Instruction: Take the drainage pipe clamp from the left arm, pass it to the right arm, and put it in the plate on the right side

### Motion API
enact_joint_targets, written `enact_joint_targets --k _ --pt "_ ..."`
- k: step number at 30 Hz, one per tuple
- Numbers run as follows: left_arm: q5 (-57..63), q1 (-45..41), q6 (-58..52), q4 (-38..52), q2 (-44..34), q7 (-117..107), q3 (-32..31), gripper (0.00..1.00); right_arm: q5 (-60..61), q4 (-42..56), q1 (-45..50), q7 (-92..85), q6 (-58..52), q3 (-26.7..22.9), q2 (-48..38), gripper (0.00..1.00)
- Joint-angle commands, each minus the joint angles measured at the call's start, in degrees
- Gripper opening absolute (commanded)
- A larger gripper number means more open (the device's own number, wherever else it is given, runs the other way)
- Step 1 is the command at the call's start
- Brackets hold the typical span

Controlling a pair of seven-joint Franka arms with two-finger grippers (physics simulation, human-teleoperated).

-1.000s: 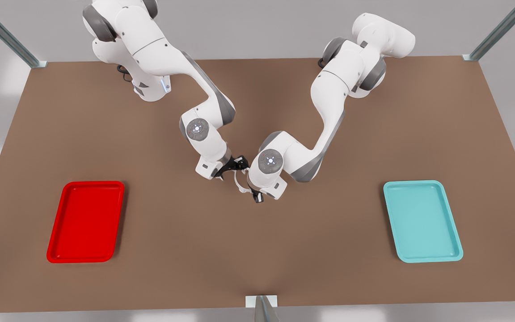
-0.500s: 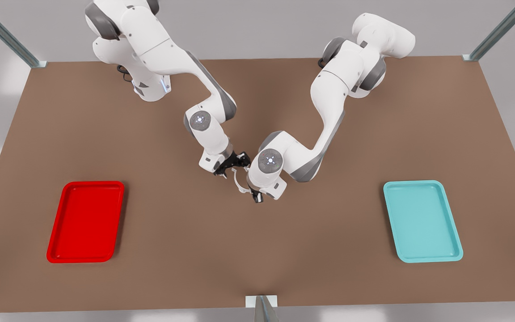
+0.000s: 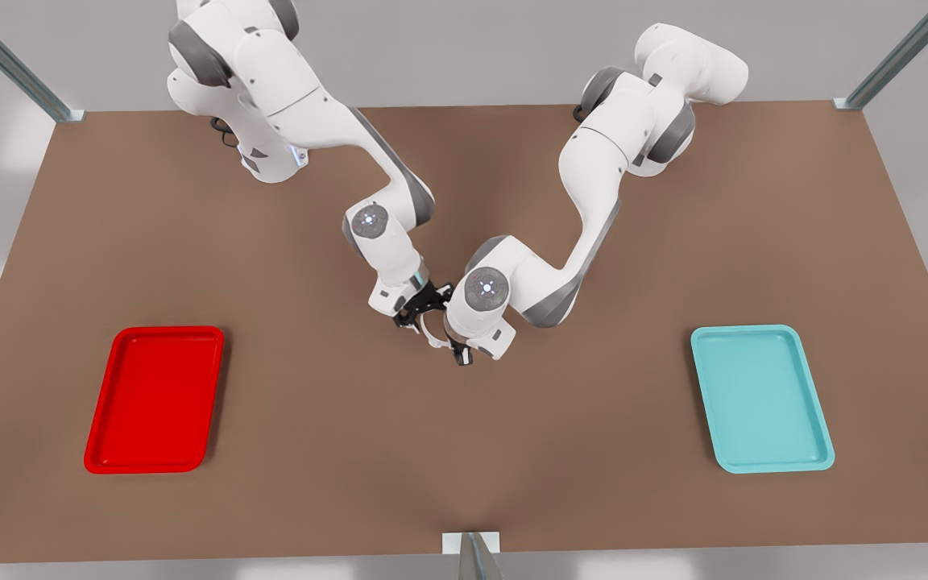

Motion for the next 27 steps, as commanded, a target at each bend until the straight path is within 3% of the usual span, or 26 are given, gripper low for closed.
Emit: enact_joint_targets --k 1,2,3,5,7,8,22,25,27 --pt "0.13 0.01 0.11 0.06 -0.05 -0.13 -0.01 0.21 0.03 0.05 0.02 -0.72 0.65 0.0 0.07 0.79" --pt "0.13 0.01 0.11 -0.02 -0.13 -0.13 -0.01 0.21 0.03 0.31 -0.07 -0.81 0.65 0.0 0.07 0.49" --pt "0.13 0.09 0.11 0.06 -0.13 -0.13 -0.01 0.21 0.03 0.31 0.02 -0.55 0.65 0.0 -0.02 0.34" --pt "0.13 0.18 -0.07 0.06 -0.13 -0.13 0.07 0.21 0.03 0.31 0.02 0.15 0.65 0.0 -0.2 0.23" --pt "0.13 0.27 -0.16 0.06 -0.22 0.13 0.08 0.24 0.56 0.49 0.02 0.33 0.65 0.08 -0.2 0.21" --pt "0.22 0.36 -0.16 0.06 -0.22 0.04 0.08 1.0 0.56 0.57 0.02 0.07 0.56 0.08 -0.02 0.21" --pt "-1.01 3.25 -2.96 0.5 -0.93 0.3 -1.77 1.0 0.65 1.1 0.2 -0.28 0.65 0.08 2.87 0.21" --pt "-1.1 6.51 -7.01 0.5 -4.7 0.92 -1.77 1.0 0.73 2.77 0.2 0.24 0.65 0.0 5.95 0.21" --pt "-1.45 14.59 -20.27 0.5 -10.59 22.77 -1.95 1.0 0.73 2.51 0.02 0.07 0.65 0.0 6.75 0.21"
